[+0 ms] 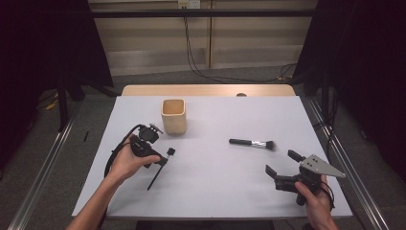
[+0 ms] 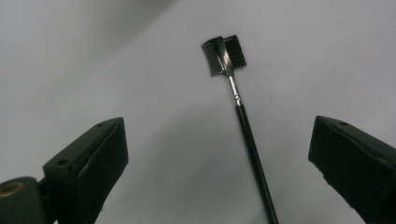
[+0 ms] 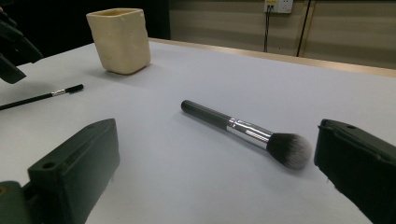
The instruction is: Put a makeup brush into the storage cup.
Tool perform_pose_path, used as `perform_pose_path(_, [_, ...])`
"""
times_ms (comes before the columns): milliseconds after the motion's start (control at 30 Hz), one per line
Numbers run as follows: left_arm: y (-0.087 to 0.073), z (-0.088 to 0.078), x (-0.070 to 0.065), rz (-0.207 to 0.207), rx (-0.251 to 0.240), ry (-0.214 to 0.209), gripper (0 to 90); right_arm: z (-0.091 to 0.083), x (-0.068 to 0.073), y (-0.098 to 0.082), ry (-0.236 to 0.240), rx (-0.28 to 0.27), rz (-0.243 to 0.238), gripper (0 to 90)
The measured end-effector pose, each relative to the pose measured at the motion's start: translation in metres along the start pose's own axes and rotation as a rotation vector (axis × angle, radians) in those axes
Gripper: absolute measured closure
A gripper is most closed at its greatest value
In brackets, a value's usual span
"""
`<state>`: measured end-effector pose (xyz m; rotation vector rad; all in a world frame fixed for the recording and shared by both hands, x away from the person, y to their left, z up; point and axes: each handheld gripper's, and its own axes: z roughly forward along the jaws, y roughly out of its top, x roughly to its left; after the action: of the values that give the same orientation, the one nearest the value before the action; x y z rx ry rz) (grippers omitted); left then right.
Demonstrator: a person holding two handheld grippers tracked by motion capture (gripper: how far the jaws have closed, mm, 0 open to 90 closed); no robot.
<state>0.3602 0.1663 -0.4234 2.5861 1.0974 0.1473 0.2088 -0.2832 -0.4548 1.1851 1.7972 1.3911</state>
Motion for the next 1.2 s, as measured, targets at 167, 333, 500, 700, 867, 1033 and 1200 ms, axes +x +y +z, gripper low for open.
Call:
perform_pose_path(167, [0.0,0.004,-0.001,-0.003,0.024,-0.011,4.8,0.0,0.0,0.0,0.004,0.004,-0.002,0.0])
perform_pose_path(333, [0.0,0.011,-0.002,0.004,0.06,-0.023,7.4,0.0,0.0,0.0,0.005,0.006,-0.005,0.0])
perform_pose_path(500, [-0.003,0.019,-0.002,0.008,0.092,-0.028,8.0,0.001,0.0,0.0,0.007,0.007,-0.004,0.0])
perform_pose_path(700, [-0.001,0.026,-0.004,0.011,0.129,-0.014,11.7,0.002,0.0,0.0,0.009,0.011,-0.009,0.0])
perform_pose_path(867, [0.001,0.033,-0.01,0.021,0.144,-0.011,13.7,0.002,0.0,-0.001,0.01,0.014,-0.008,0.0])
perform_pose_path(1033, [0.002,0.032,-0.012,0.014,0.154,0.004,17.2,0.002,0.001,-0.001,0.012,0.017,-0.01,0.0])
perform_pose_path(1200, [0.003,0.029,-0.015,0.004,0.169,0.007,30.5,0.002,0.001,-0.001,0.011,0.018,-0.01,0.0])
